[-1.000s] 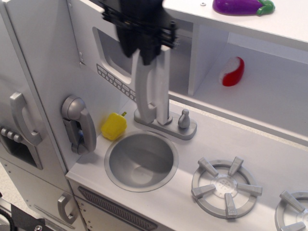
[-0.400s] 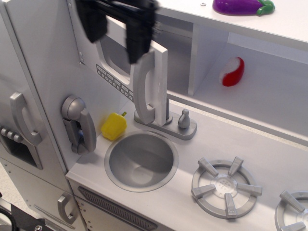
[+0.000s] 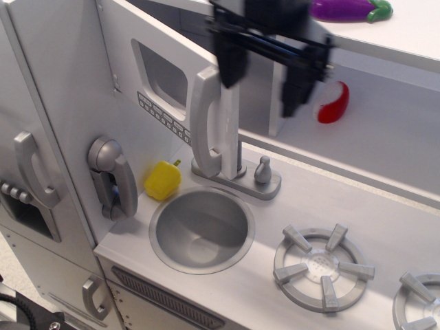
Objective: Open microwave
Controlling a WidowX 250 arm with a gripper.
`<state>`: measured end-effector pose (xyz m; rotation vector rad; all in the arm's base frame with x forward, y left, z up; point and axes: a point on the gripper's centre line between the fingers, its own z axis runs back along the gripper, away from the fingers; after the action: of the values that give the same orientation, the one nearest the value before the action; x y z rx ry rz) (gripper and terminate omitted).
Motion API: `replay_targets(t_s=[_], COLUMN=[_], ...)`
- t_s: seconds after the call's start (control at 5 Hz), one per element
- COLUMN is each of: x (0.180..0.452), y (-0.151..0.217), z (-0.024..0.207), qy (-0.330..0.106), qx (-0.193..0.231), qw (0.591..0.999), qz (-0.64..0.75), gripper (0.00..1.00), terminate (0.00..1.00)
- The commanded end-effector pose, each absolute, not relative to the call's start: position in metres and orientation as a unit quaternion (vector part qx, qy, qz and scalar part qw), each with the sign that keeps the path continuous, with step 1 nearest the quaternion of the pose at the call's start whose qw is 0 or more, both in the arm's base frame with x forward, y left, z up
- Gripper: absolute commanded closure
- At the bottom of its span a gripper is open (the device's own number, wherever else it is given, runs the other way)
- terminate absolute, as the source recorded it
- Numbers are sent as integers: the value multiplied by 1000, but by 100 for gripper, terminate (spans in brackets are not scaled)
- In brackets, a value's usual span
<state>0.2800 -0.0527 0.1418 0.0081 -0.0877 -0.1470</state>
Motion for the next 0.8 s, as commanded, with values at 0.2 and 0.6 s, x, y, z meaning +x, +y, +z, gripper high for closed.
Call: replay_targets(t_s=[0.2,0.6], x=[347,331], y=[-45,-7], z=[158,133], qy=[-111,-113], qx=[0,20], qw=[994,993], qz=[-19,-23], gripper=[0,0], terminate=[0,0])
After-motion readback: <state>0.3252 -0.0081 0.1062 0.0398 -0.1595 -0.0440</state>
